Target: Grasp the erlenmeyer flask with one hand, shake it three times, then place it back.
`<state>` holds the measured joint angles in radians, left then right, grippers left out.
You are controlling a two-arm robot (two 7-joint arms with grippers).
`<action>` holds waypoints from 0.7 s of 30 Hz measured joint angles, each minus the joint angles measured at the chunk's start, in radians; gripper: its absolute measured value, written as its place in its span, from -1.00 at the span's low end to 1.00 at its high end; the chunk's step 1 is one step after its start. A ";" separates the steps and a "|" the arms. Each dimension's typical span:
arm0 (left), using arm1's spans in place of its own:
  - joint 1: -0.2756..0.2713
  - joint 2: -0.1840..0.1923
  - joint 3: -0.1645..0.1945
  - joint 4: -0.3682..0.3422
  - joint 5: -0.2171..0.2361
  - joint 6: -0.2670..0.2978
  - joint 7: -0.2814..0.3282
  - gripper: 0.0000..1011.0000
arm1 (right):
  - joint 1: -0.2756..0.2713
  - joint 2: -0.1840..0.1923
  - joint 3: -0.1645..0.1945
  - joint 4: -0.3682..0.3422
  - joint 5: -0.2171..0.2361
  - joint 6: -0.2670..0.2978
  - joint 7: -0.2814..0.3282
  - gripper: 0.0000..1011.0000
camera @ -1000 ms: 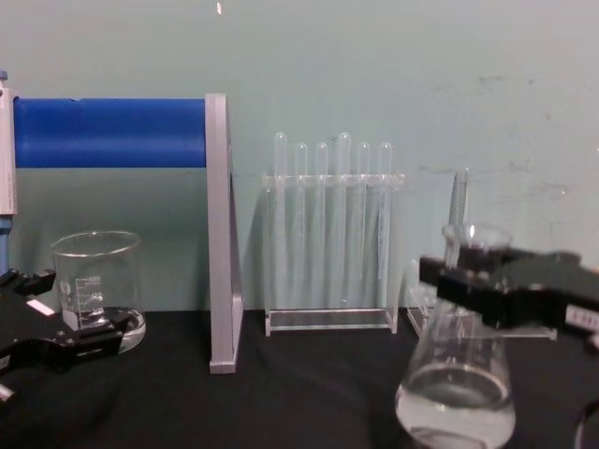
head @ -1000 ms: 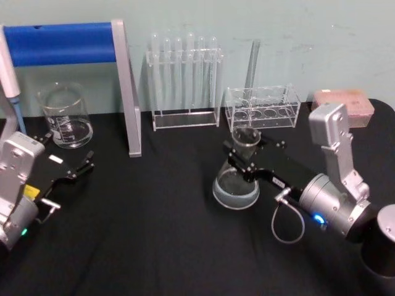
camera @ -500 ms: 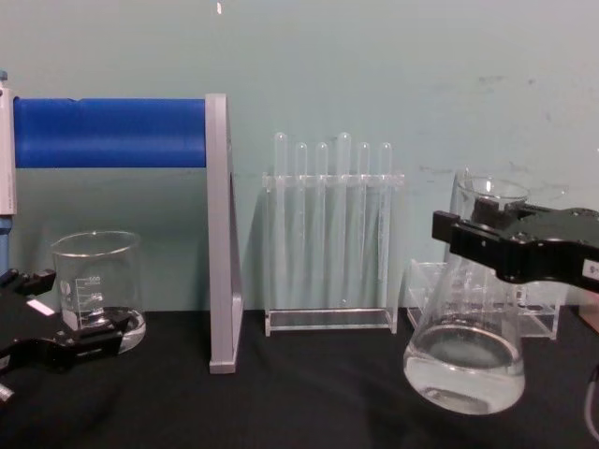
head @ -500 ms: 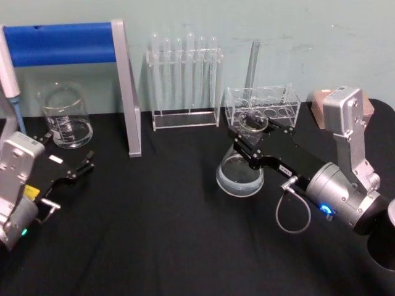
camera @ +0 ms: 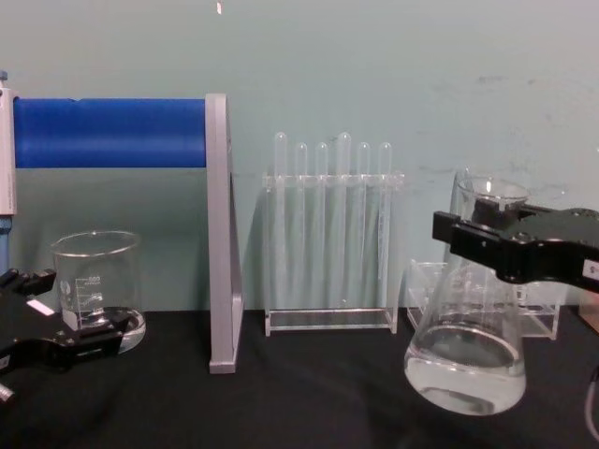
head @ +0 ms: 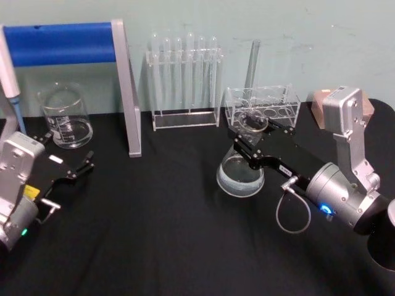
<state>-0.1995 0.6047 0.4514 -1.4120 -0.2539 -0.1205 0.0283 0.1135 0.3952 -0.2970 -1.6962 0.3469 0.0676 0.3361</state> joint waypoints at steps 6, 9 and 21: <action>0.000 0.000 0.000 0.000 0.000 0.000 0.000 0.98 | -0.001 -0.001 -0.006 -0.001 -0.006 0.002 0.001 -0.10; 0.000 0.000 0.000 0.000 0.000 0.000 0.000 0.98 | -0.004 0.000 -0.014 -0.007 -0.010 0.004 0.004 -0.10; 0.000 0.000 0.000 0.000 0.000 0.000 0.000 0.98 | -0.025 0.005 -0.063 -0.056 -0.009 0.005 0.043 -0.10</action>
<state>-0.1995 0.6047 0.4514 -1.4120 -0.2539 -0.1205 0.0283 0.0882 0.4006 -0.3604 -1.7523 0.3381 0.0730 0.3792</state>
